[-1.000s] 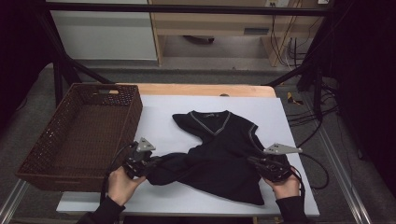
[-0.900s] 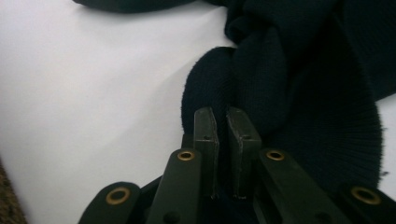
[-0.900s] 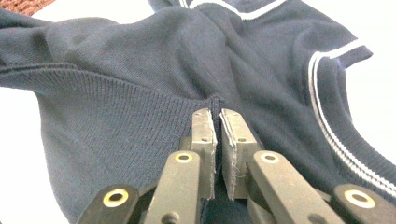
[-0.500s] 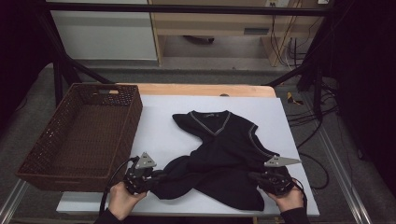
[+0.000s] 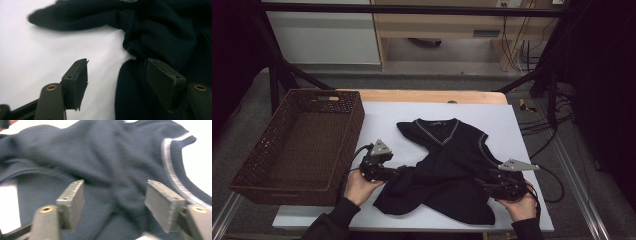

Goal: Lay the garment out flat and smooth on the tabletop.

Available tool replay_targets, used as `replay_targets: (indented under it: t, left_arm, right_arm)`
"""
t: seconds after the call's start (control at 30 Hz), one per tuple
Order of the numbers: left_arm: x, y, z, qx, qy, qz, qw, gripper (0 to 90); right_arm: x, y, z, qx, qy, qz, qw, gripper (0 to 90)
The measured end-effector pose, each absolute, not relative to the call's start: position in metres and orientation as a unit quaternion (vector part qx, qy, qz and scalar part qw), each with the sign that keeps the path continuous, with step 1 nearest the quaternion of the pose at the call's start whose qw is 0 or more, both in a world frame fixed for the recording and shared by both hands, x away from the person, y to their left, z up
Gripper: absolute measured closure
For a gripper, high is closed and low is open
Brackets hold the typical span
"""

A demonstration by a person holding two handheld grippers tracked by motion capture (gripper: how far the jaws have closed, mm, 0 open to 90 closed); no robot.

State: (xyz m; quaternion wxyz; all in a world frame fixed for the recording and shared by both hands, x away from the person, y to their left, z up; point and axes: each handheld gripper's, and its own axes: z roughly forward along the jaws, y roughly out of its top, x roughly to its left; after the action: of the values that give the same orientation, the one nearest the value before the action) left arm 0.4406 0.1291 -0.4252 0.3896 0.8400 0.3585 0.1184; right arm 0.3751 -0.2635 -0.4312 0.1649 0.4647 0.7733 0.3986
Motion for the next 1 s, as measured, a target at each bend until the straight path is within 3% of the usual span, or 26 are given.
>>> replay_targets:
  t: [0.17, 0.33, 0.57, 0.7, 0.87, 1.0]
  left_arm:
    - [0.459, 0.118, -0.445, 0.856, 0.358, 0.076, 0.365, 41.6]
    - [0.461, 0.110, -0.462, 0.865, 0.355, 0.032, 0.355, 58.7]
    - [0.455, 0.107, -0.462, 0.884, 0.339, 0.021, 0.321, 81.7]
    - [0.448, 0.115, -0.451, 0.880, 0.352, 0.045, 0.315, 83.8]
    - [0.429, 0.140, -0.434, 0.870, 0.366, 0.093, 0.317, 83.8]
    - [0.415, 0.159, -0.425, 0.859, 0.378, 0.101, 0.330, 83.7]
  right_arm:
    - [0.385, -0.273, -0.442, 0.493, 0.768, 0.365, 0.182, 26.4]
    - [0.387, -0.278, -0.457, 0.507, 0.773, 0.342, 0.168, 34.4]
    - [0.391, -0.271, -0.463, 0.502, 0.788, 0.320, 0.153, 68.3]
    - [0.389, -0.274, -0.460, 0.504, 0.789, 0.317, 0.150, 77.3]
    - [0.383, -0.282, -0.454, 0.503, 0.786, 0.324, 0.157, 77.4]
    - [0.382, -0.288, -0.453, 0.507, 0.782, 0.326, 0.158, 76.7]
